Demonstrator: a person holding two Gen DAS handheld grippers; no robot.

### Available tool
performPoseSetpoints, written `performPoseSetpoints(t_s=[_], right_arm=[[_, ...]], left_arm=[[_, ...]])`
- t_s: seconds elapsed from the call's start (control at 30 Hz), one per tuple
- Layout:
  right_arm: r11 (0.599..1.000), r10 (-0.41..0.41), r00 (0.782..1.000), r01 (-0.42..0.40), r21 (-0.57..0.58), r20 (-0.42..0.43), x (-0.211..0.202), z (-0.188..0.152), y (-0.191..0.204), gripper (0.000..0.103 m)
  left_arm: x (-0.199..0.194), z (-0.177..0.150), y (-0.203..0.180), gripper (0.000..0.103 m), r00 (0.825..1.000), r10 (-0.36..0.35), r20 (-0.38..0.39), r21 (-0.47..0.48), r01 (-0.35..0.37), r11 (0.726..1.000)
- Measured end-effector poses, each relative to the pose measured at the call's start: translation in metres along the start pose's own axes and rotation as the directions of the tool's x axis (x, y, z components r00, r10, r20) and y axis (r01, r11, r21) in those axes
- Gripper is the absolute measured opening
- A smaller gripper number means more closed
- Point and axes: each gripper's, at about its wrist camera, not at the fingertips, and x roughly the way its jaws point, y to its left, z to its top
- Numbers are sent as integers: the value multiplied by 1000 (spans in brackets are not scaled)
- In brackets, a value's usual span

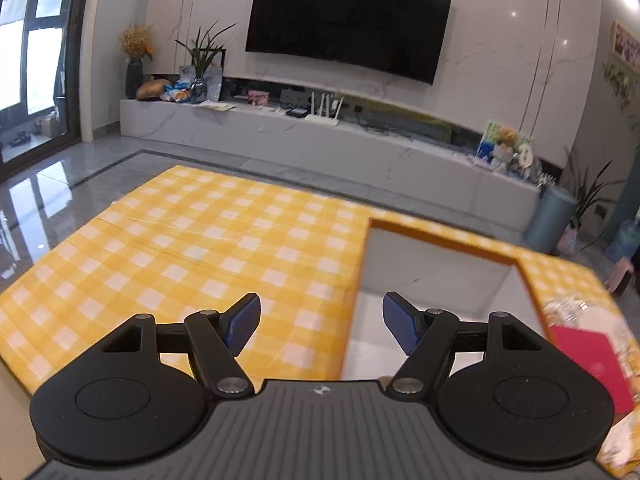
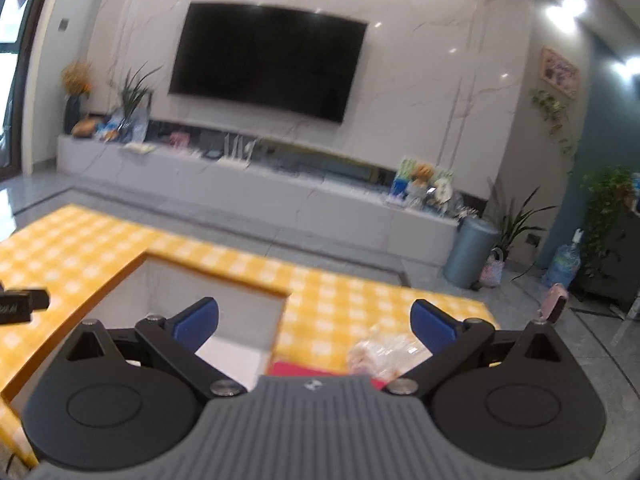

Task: Organize soft objects
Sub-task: 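Move the left tool back over the mat to the white cloth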

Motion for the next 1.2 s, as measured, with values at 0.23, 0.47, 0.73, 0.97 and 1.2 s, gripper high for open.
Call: performPoseSetpoints(t_s=[0.23,0.47,0.73,0.97,1.2], right_arm=[[997,-76,997,76,1,-29,-11,-12,-49,100],[974,-224,972,226,16,-65,-11,-26,-95,100],[976,-201,976,207,66,-90,-14,-55,-144,100],[950,-263,947,288,124,-185,-5,-85,-185,100],[932,-179,946,251,263,-270,4,-111,-217,100]], left_arm=[[-30,9,-7,83,988,-136,74,-59,140,988],[-55,14,-28,84,983,-154,97,-34,158,987],[-66,11,-67,88,986,-164,39,33,163,986],[-63,-4,-120,89,992,-127,21,168,122,978],[-46,-16,-179,89,937,-317,-148,251,345,904]])
